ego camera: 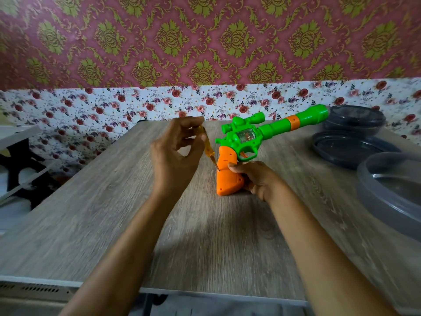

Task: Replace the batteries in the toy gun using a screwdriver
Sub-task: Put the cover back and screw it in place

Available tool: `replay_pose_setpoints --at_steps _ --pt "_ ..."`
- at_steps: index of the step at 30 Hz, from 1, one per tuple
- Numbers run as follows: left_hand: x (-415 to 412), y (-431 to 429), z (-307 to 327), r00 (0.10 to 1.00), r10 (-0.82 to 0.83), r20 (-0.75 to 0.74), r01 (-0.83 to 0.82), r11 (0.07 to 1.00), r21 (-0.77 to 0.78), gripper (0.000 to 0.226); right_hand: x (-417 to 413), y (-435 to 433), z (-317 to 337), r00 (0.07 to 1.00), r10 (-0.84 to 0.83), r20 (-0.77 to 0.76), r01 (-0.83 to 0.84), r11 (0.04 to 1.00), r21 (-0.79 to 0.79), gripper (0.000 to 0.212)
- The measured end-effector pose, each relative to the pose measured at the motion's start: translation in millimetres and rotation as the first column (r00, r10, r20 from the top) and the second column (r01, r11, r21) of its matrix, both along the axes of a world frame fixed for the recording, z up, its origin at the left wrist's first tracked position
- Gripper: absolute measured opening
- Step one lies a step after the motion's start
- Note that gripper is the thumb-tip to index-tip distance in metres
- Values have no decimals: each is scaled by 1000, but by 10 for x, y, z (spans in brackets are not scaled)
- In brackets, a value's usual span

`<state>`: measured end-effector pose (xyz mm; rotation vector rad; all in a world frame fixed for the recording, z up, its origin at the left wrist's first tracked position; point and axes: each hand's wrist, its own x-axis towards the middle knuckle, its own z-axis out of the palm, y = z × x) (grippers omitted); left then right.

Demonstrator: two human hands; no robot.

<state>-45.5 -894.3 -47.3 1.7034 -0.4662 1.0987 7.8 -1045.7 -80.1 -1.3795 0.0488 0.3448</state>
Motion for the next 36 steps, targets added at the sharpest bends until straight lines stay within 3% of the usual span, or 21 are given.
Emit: replay_pose_setpoints --at_steps 7,29,32,36 --pt "-16 -8 12 998 46 40 -50 994 97 23 -5 -1 2 1000 2 -7 -2 1000 -6 43" --pt "30 11 -19 1000 13 18 -14 1000 27 24 16 7 -7 1000 -9 -13 9 1000 12 42" --pt "15 -18 -1 999 -42 -3 42 998 36 34 14 7 0 1000 1 -21 -1 1000 9 42" --pt "16 -9 -16 1000 -16 -24 19 994 108 28 21 7 0 1000 7 -17 -7 1000 23 43"
